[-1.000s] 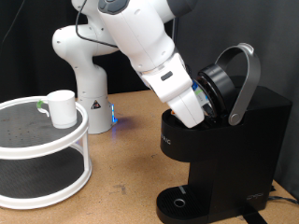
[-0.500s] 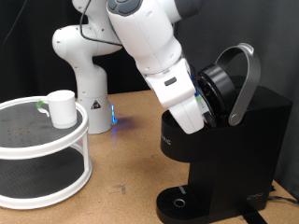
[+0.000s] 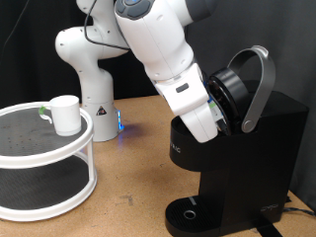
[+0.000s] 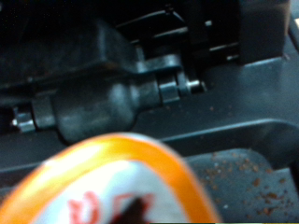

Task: Make a cup of coffee with the keurig machine

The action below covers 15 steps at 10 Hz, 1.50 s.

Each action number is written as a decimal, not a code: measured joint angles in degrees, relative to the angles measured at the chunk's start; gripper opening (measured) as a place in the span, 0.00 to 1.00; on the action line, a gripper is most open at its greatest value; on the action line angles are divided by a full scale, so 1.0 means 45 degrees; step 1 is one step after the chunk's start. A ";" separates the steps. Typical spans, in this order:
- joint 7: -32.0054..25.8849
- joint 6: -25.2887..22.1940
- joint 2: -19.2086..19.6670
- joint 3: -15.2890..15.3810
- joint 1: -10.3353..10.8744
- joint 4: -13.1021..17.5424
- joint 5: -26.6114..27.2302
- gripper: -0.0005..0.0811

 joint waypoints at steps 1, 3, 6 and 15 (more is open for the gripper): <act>-0.0086 0.0000 0.0019 0.0000 0.0000 -0.0011 0.0014 0.62; -0.0384 0.0000 -0.0005 0.0001 -0.0003 -0.0022 0.0289 0.79; -0.1250 0.0117 -0.0162 -0.0001 -0.0014 0.0008 0.1144 0.98; -0.1074 -0.1698 -0.1063 0.0008 -0.0009 -0.0237 -0.0017 0.99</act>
